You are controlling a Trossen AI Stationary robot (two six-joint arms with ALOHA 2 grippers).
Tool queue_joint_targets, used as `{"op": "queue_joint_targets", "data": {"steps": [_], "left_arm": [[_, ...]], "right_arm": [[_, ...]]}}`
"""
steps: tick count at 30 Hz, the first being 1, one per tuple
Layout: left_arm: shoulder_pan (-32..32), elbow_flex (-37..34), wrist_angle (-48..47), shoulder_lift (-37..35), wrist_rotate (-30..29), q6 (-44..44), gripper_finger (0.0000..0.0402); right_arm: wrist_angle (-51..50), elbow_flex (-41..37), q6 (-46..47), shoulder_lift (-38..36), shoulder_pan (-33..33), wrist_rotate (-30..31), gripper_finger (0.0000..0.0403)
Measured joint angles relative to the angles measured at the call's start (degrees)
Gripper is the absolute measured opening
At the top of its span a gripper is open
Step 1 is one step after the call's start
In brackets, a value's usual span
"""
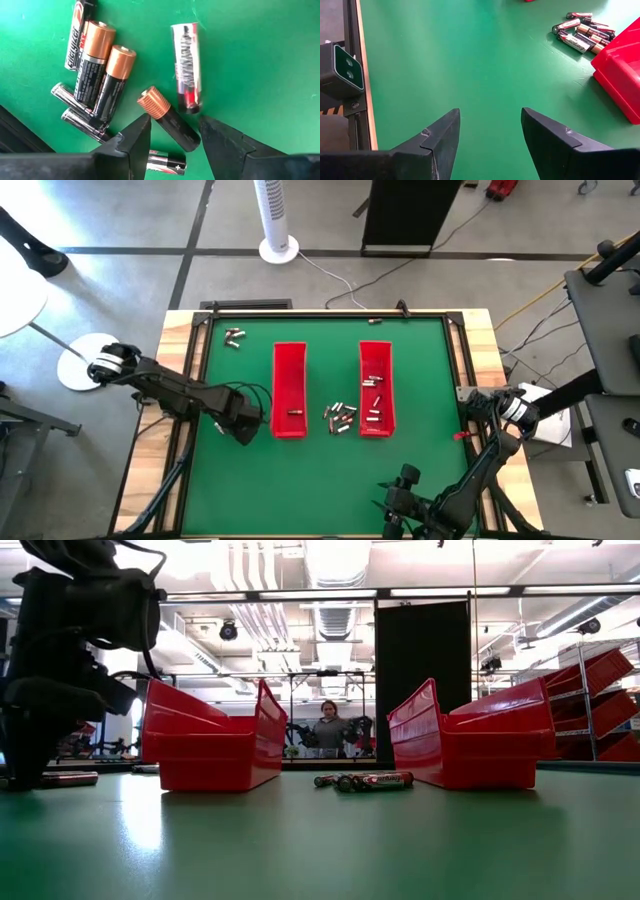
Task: Sort batteries
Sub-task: Put the brown battery into the left red bin
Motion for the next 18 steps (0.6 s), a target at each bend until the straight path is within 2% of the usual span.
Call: {"op": "queue_joint_targets", "data": {"steps": [18], "left_arm": [[-2.50,0.17,0.29,0.94,0.59,-0.82,0.0153]], "right_arm": [[0.04,0.00,0.17,0.00,0.00,-1.12,0.0195]]}}
